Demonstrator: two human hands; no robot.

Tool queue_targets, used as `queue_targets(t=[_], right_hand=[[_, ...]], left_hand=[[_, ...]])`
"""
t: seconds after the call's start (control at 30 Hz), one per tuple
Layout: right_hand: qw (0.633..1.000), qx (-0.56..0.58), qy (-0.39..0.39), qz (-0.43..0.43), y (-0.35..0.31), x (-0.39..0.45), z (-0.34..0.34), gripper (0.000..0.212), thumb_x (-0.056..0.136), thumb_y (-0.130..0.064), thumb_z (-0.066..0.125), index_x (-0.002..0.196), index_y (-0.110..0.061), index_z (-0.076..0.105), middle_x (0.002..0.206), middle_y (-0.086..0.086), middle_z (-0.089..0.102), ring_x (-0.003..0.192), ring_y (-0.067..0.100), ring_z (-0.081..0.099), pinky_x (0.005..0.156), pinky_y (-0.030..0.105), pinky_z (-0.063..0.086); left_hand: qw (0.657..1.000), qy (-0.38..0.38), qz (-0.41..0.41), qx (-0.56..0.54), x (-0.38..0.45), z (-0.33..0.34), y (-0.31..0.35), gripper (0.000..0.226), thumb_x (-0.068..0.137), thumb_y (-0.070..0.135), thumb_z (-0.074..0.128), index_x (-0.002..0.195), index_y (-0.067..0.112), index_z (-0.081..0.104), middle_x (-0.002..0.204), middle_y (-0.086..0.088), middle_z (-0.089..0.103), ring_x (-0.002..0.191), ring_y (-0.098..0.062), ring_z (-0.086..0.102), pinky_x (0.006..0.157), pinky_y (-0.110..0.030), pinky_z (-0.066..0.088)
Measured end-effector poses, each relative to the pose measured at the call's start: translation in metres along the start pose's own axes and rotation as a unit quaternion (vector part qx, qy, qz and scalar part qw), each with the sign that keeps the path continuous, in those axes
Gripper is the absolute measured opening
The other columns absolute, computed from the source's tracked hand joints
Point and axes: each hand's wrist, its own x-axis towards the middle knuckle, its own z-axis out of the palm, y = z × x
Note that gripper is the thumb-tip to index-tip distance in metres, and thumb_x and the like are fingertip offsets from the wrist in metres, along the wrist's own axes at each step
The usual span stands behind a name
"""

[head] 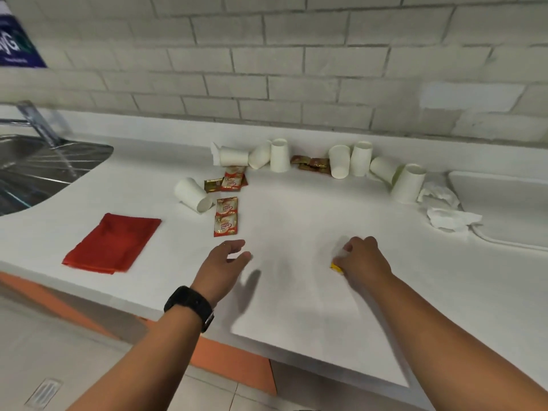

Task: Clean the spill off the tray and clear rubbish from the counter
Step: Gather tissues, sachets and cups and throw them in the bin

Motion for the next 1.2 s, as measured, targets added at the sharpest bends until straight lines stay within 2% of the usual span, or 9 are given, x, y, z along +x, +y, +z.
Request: queue_targets(t=[0.17, 0.33, 0.57, 0.73, 0.83, 0.93, 1.03, 1.13, 1.2], right_hand=[[0.999, -0.020, -0.033, -0.038, -0.018, 0.014, 0.003, 0.023, 0.069, -0.016, 0.067, 0.074, -0.024, 0.046, 0.098, 0.005, 0.056, 0.077, 0.024, 0.058, 0.057, 0.027, 0.038], [0.994, 0.074, -0.063, -0.054, -0.038, 0.022, 0.018, 0.029, 0.069, -0.013, 0.075, 0.091, -0.020, 0.058, 0.090, -0.003, 0.056, 0.080, 0.019, 0.057, 0.060, 0.027, 0.042], [0.956, 0.268, -0.122, -0.012, -0.115, 0.030, 0.057, 0.022, 0.076, 0.005, 0.073, 0.095, 0.001, 0.064, 0.076, 0.013, 0.059, 0.058, 0.025, 0.054, 0.048, 0.025, 0.045], [0.942, 0.324, -0.087, 0.001, -0.176, 0.040, 0.089, 0.016, 0.073, -0.002, 0.078, 0.073, -0.004, 0.063, 0.063, 0.009, 0.060, 0.055, 0.022, 0.054, 0.052, 0.027, 0.044], [0.943, 0.319, -0.090, 0.006, -0.208, 0.044, 0.101, 0.016, 0.074, -0.008, 0.080, 0.076, -0.004, 0.064, 0.075, 0.009, 0.066, 0.066, 0.022, 0.065, 0.060, 0.030, 0.055], [0.963, 0.254, -0.085, 0.018, -0.231, 0.055, 0.116, 0.022, 0.076, -0.019, 0.079, 0.087, -0.005, 0.066, 0.084, 0.008, 0.068, 0.074, 0.020, 0.065, 0.068, 0.029, 0.053], [0.986, 0.158, -0.047, 0.011, -0.244, 0.064, 0.133, 0.034, 0.070, -0.034, 0.081, 0.094, -0.012, 0.069, 0.096, 0.006, 0.070, 0.090, 0.025, 0.067, 0.083, 0.040, 0.055], [1.000, 0.013, -0.003, -0.006, -0.253, 0.056, 0.143, 0.043, 0.068, -0.044, 0.078, 0.105, -0.023, 0.067, 0.107, 0.004, 0.061, 0.105, 0.026, 0.056, 0.086, 0.039, 0.052], [0.999, -0.041, 0.018, -0.026, -0.254, 0.050, 0.148, 0.045, 0.070, -0.045, 0.076, 0.110, -0.026, 0.064, 0.111, 0.004, 0.056, 0.110, 0.026, 0.049, 0.086, 0.038, 0.047]], left_hand=[[0.997, 0.080, -0.003, -0.014, 0.021, -0.017, -0.007, 0.041, 0.091, 0.032, 0.059, 0.130, 0.022, 0.052, 0.131, 0.004, 0.052, 0.103, -0.012, 0.056, 0.087, -0.027, 0.041], [0.993, 0.110, -0.020, -0.035, 0.048, -0.046, -0.013, 0.045, 0.092, 0.033, 0.058, 0.134, 0.022, 0.049, 0.137, 0.004, 0.047, 0.110, -0.013, 0.051, 0.092, -0.028, 0.038], [0.991, 0.099, -0.047, -0.078, 0.100, -0.105, -0.034, 0.052, 0.089, 0.033, 0.060, 0.137, 0.022, 0.042, 0.140, 0.001, 0.044, 0.113, -0.021, 0.056, 0.102, -0.044, 0.044], [0.991, 0.096, -0.065, -0.062, 0.147, -0.143, -0.050, 0.064, 0.085, 0.038, 0.064, 0.141, 0.024, 0.036, 0.146, -0.003, 0.036, 0.122, -0.027, 0.050, 0.101, -0.046, 0.044], [0.993, 0.088, -0.061, -0.044, 0.174, -0.154, -0.051, 0.072, 0.085, 0.037, 0.066, 0.145, 0.023, 0.030, 0.149, -0.007, 0.029, 0.126, -0.026, 0.046, 0.099, -0.041, 0.045], [0.995, 0.074, -0.061, -0.031, 0.199, -0.160, -0.047, 0.077, 0.084, 0.039, 0.067, 0.147, 0.021, 0.027, 0.150, -0.010, 0.027, 0.130, -0.028, 0.042, 0.103, -0.041, 0.040], [0.997, 0.034, -0.066, -0.016, 0.219, -0.160, -0.044, 0.078, 0.080, 0.048, 0.066, 0.144, 0.019, 0.032, 0.148, -0.010, 0.034, 0.127, -0.030, 0.045, 0.103, -0.041, 0.041], [0.999, 0.000, -0.046, 0.010, 0.227, -0.158, -0.042, 0.061, 0.069, 0.055, 0.062, 0.116, 0.017, 0.056, 0.120, -0.009, 0.060, 0.106, -0.031, 0.058, 0.093, -0.045, 0.050], [0.999, -0.001, -0.036, 0.001, 0.230, -0.155, -0.044, 0.048, 0.073, 0.049, 0.065, 0.105, 0.014, 0.059, 0.106, -0.009, 0.064, 0.095, -0.029, 0.060, 0.084, -0.041, 0.052]])
